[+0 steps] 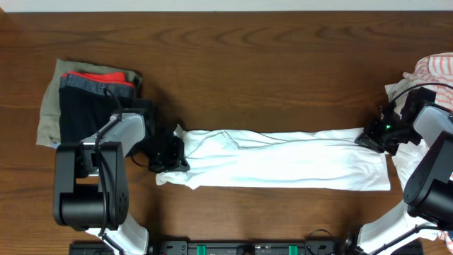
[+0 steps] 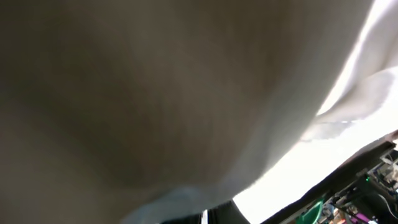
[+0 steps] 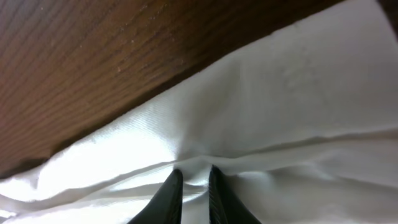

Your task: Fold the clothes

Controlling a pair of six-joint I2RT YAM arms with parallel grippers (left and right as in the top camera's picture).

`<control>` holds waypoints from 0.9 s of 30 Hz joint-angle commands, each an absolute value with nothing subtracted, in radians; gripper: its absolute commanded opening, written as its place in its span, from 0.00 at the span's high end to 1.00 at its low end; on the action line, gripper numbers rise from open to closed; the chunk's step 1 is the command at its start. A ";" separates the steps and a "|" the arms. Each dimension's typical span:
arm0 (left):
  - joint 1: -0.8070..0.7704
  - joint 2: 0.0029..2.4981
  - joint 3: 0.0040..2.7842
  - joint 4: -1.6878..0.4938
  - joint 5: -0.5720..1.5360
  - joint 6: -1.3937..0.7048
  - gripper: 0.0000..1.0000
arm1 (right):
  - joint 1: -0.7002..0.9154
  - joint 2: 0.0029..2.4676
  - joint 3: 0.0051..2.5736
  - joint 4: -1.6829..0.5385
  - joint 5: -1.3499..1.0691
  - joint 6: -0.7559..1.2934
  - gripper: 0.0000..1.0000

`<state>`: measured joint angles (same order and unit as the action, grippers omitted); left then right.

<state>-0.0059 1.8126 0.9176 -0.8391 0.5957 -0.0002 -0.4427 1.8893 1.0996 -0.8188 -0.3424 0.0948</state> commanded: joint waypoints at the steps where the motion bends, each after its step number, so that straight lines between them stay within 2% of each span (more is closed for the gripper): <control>1: 0.006 1.807 0.947 -0.869 0.511 0.006 0.94 | -0.440 1.917 1.079 -0.830 -0.258 0.092 0.85; 8: 0.006 1.695 0.967 -0.859 0.511 0.006 0.93 | -0.440 1.917 1.081 -0.829 -0.258 0.089 0.85; 19: 0.006 1.670 0.967 -0.844 0.511 0.006 0.93 | -0.537 1.868 1.327 -1.017 -0.239 0.088 0.66; 27: 0.006 1.670 0.967 -0.844 0.511 0.006 0.93 | -0.613 1.863 1.286 -1.090 -0.232 0.027 0.62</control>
<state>-0.0006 1.6737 0.9524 -0.8406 0.5194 -0.0002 -0.5945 1.8744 1.3354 -1.0855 -0.2436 0.0834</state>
